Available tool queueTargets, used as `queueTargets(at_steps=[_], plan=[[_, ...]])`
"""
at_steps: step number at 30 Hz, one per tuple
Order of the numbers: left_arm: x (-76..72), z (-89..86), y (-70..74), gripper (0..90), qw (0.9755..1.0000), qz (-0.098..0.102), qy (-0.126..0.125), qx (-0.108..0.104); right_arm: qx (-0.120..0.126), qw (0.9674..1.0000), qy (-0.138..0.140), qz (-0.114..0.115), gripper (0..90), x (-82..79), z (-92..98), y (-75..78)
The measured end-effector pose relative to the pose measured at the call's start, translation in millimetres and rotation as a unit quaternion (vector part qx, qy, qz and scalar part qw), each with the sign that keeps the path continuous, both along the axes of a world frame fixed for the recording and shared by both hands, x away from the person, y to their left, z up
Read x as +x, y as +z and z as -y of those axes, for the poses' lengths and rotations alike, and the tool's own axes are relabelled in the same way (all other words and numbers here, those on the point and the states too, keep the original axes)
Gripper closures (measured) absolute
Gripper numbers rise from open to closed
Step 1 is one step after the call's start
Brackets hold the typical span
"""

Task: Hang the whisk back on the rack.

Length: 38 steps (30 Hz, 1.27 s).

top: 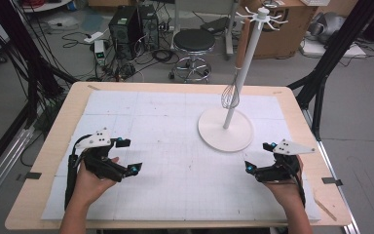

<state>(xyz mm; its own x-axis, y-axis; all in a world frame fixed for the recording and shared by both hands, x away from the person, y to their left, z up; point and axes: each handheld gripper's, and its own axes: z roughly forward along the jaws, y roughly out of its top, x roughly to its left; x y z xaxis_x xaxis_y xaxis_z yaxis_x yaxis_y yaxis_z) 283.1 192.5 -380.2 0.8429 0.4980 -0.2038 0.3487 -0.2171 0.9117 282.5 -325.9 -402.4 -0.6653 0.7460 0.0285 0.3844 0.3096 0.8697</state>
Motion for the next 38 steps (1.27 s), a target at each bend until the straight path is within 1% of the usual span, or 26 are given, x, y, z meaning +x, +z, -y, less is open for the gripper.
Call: queueTargets(at_steps=[3, 6, 9, 11, 15, 18, 19, 21, 23, 25, 26, 30, 32, 36, 38], plan=[[2.2, 3.9, -4.4, 1.6, 0.9999, -0.003, -0.007, 0.009, 0.003, 1.0, 0.003, -0.002, 0.5, 0.2, 0.2, -0.8], [3.2, 8.8, -7.7, 1.6, 0.9998, -0.006, -0.008, 0.018, 0.005, 1.0, 0.002, 0.0, 0.5, 0.8, 1.2, -0.4], [3.0, 8.3, -7.9, 1.6, 0.9998, -0.004, -0.011, 0.015, 0.005, 1.0, 0.001, -0.003, 0.5, 2.8, 1.0, -1.3], [3.0, 6.1, -7.1, 1.6, 0.9999, -0.002, -0.008, 0.008, 0.002, 1.0, 0.002, -0.003, 0.4, 3.8, 0.0, -2.0], [1.8, 1.5, -5.8, 1.6, 1.0, 0.004, 0.001, 0.003, -0.002, 1.0, -0.001, -0.004, 0.5, 1.7, -0.3, -1.6], [1.5, -3.3, -4.3, 1.6, 0.9996, 0.009, 0.001, -0.026, -0.006, 1.0, -0.001, -0.006, 0.5, 0.7, -0.8, -1.8], [1.9, -4.8, -3.8, 1.6, 0.9994, 0.01, 0.001, -0.032, -0.007, 1.0, -0.001, -0.006, 0.5, 0.6, -0.8, -2.2], [2.3, -5.4, -3.4, 1.6, 0.9995, 0.009, 0.004, -0.031, -0.006, 0.9999, 0.0, -0.009, 0.5, 0.7, -1.0, -2.7], [2.7, -4.8, -3.8, 1.6, 0.9996, 0.01, 0.005, -0.026, -0.005, 0.9999, 0.002, -0.011, 0.5, 0.8, -1.0, -2.9], [3.0, -3.9, -4.7, 1.6, 0.9997, 0.008, 0.005, -0.022, -0.007, 0.9999, 0.003, -0.01, 0.5, 1.6, -1.1, -3.6], [3.0, -3.2, -5.2, 1.6, 0.9997, 0.007, 0.005, -0.023, -0.008, 0.9999, 0.003, -0.01, 0.5, 1.7, -1.1, -3.8], [3.3, -0.7, -7.3, 1.6, 0.9999, 0.005, 0.003, -0.015, -0.006, 1.0, 0.002, -0.008, 0.5, 1.4, -0.2, -3.2], [3.2, 0.2, -7.5, 1.6, 0.9999, 0.006, 0.003, -0.013, -0.005, 1.0, 0.001, -0.008, 0.5, 1.4, 0.0, -3.1], [2.9, -0.4, -6.6, 1.6, 0.9998, 0.007, 0.003, -0.016, -0.008, 0.9999, 0.002, -0.01, 0.5, 2.1, -1.2, -3.7], [2.7, -0.8, -6.2, 1.6, 0.9999, 0.008, 0.004, -0.015, -0.011, 0.9999, 0.004, -0.01, 0.5, 2.1, -1.9, -4.0]])
